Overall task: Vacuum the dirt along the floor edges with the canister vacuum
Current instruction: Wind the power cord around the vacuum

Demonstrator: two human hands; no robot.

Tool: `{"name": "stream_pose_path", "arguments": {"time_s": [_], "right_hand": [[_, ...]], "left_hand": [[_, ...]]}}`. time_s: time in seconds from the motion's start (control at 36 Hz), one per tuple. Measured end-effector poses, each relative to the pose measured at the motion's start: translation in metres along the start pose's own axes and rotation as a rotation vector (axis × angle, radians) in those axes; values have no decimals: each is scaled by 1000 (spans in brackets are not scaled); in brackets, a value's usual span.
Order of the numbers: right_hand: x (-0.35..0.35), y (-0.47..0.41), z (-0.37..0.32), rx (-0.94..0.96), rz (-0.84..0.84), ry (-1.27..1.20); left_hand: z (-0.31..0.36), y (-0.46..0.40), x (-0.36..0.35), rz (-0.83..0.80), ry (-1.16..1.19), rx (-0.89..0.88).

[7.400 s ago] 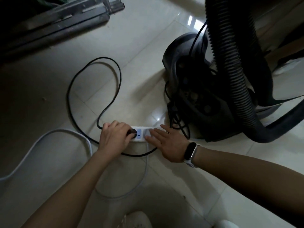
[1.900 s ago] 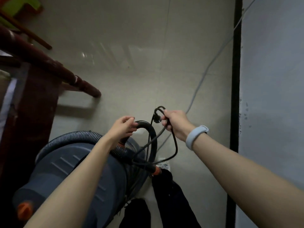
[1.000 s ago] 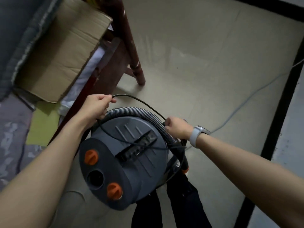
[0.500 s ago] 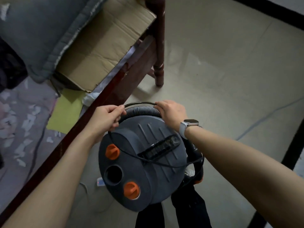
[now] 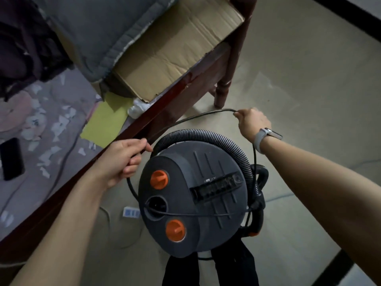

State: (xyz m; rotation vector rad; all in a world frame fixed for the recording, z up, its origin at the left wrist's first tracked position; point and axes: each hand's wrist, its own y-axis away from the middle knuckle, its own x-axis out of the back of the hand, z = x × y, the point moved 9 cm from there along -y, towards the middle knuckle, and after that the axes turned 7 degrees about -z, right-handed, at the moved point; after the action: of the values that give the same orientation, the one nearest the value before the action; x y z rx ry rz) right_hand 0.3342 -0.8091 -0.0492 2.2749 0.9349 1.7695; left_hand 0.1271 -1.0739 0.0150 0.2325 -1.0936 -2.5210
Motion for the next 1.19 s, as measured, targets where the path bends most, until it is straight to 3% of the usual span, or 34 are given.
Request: {"name": "stream_pose_path", "arguments": {"time_s": [0.08, 0.17, 0.31, 0.5, 0.64, 0.75, 0.86, 0.97, 1.06, 1.11, 1.19], "right_hand": [[-18, 7, -13, 61, -66, 2], [-32, 13, -19, 56, -95, 32], [-56, 31, -40, 136, -169, -51], [-95, 66, -96, 436, -276, -10], [-110, 63, -116, 446, -207, 132], [-128, 51, -121, 430, -347, 221], [-144, 45, -123, 403, -430, 286], [-145, 35, -123, 352, -388, 270], [-143, 32, -116, 309, -348, 294], [-141, 34, -114, 305, -300, 321], [-142, 37, -112, 270, -288, 324]], "left_hand": [[11, -4, 33, 289, -437, -153], [12, 0, 43, 419, -893, -257], [13, 21, 47, 565, -1183, -462], [5, 20, 89, 701, -1229, -428], [6, 7, 94, 712, -1254, -457], [9, 13, 114, 742, -1304, -552], [-12, 21, 144, 755, -1079, -461], [-77, 2, 145, 531, -282, -158], [-111, -8, 126, 363, 57, -99], [-124, -9, 115, 273, 208, -91], [-130, -9, 107, 229, 206, -96]]}}
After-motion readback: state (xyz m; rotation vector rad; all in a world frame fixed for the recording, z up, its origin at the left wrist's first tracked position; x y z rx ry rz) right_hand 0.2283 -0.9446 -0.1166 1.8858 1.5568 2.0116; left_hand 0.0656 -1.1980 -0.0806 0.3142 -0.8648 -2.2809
